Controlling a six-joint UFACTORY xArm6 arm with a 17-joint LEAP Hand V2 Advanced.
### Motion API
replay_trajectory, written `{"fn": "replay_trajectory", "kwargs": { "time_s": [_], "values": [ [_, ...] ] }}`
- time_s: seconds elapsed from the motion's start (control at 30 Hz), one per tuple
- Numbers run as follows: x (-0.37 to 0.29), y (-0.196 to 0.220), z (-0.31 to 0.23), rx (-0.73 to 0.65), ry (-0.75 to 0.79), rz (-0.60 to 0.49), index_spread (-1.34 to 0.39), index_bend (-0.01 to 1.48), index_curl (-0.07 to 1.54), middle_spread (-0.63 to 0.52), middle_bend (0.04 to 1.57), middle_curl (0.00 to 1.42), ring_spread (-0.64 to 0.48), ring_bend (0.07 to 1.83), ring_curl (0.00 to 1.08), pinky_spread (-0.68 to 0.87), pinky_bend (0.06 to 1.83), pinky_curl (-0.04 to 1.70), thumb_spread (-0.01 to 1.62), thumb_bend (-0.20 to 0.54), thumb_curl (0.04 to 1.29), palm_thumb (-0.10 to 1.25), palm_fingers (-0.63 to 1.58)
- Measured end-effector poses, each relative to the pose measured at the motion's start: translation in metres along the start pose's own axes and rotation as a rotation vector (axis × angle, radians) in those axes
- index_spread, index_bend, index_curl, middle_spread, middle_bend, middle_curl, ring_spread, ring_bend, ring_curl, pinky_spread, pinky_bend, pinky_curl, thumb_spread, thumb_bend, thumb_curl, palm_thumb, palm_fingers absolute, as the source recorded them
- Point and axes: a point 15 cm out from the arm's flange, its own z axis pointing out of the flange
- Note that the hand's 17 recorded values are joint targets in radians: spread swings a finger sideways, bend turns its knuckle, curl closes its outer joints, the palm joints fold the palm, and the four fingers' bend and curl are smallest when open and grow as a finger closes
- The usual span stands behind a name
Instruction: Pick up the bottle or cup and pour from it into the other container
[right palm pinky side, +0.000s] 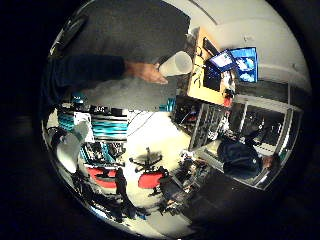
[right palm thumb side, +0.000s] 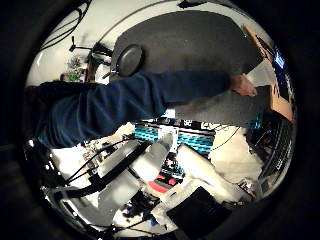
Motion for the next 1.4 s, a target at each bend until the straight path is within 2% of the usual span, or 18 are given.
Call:
{"fn": "replay_trajectory", "kwargs": {
  "time_s": [0.57, 0.7, 0.87, 1.17, 1.4],
  "values": [
    [0.018, -0.012, 0.002, 0.030, 0.037, 0.004, -0.35, 0.18, 0.33, 0.06, 0.18, 0.28, 0.21, 0.19, 0.21, 0.41, 0.33, 0.33, 1.08, -0.024, 0.32, 0.69, 0.01],
    [0.049, -0.005, 0.019, -0.004, 0.019, 0.063, -0.35, 0.18, 0.32, 0.06, 0.18, 0.28, 0.21, 0.19, 0.21, 0.42, 0.36, 0.34, 1.10, -0.025, 0.31, 0.65, 0.02],
    [0.091, 0.003, 0.011, 0.012, 0.028, 0.146, -0.33, 0.18, 0.32, 0.06, 0.19, 0.29, 0.21, 0.19, 0.21, 0.42, 0.37, 0.33, 1.11, -0.024, 0.31, 0.61, 0.04],
    [0.145, 0.005, 0.005, 0.142, -0.026, 0.260, -0.31, 0.17, 0.30, 0.06, 0.19, 0.31, 0.20, 0.19, 0.22, 0.44, 0.37, 0.32, 1.11, -0.021, 0.30, 0.58, 0.09],
    [0.185, -0.011, 0.011, 0.316, -0.041, 0.345, -0.30, 0.16, 0.29, 0.06, 0.20, 0.32, 0.20, 0.20, 0.23, 0.46, 0.41, 0.32, 1.11, -0.022, 0.30, 0.57, 0.15]
  ]
}}
